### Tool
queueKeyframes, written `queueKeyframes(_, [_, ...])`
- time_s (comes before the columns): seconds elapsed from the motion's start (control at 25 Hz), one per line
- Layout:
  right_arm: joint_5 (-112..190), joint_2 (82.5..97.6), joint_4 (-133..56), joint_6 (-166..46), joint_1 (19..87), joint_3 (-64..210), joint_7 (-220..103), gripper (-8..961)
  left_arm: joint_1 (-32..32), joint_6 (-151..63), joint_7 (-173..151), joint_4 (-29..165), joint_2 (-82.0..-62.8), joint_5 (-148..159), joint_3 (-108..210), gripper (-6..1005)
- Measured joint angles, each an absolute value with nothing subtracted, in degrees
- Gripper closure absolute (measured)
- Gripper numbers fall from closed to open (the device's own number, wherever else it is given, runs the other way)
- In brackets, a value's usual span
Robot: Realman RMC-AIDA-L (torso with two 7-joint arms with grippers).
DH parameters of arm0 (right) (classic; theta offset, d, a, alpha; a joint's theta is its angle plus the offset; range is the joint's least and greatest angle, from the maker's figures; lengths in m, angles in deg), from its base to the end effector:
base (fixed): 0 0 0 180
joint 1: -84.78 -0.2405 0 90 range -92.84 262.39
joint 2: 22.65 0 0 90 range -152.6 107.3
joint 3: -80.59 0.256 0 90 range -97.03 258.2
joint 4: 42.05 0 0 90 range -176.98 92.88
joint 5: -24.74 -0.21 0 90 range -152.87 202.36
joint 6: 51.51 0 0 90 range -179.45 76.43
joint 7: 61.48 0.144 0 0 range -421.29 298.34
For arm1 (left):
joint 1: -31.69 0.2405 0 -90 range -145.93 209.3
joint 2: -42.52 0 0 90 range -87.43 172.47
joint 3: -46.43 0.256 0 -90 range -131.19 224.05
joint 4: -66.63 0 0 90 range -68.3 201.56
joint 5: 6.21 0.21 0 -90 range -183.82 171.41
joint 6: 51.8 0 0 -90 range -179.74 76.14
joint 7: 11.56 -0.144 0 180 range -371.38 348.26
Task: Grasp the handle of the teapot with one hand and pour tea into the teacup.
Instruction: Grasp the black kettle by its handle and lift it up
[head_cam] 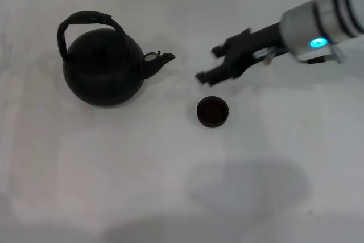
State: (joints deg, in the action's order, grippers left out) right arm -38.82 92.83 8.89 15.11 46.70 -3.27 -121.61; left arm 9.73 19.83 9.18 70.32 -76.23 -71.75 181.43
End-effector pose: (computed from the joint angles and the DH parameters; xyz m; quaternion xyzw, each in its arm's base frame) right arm 0.1881 0.3786 -0.0515 -0.9624 0.2493 0.0054 0.1073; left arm -0.3765 0.3022 0.0285 -0.5677 -0.3276 -0.3506 0.6689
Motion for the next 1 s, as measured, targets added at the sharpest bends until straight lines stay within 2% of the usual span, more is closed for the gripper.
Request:
queueKeyframes(0.2, [-48.00,92.78,1.79,15.70,49.72,12.37,-129.39,94,9.80,19.83,9.18,70.37,-76.26,-72.10,181.38,353])
queueKeyframes(0.4, [-70.98,92.94,-12.32,14.09,51.71,24.98,-147.56,98,9.99,19.79,9.18,70.61,-76.30,-72.59,181.34,354])
queueKeyframes(0.76, [-110.71,93.32,-28.27,2.36,53.07,26.95,-196.09,102,10.90,19.89,9.80,70.80,-76.39,-73.10,181.54,354])
queueKeyframes(1.0, [-121.73,92.62,-29.40,-0.50,54.75,31.28,-200.91,102,14.84,26.83,11.70,70.37,-76.27,-70.16,182.11,353])
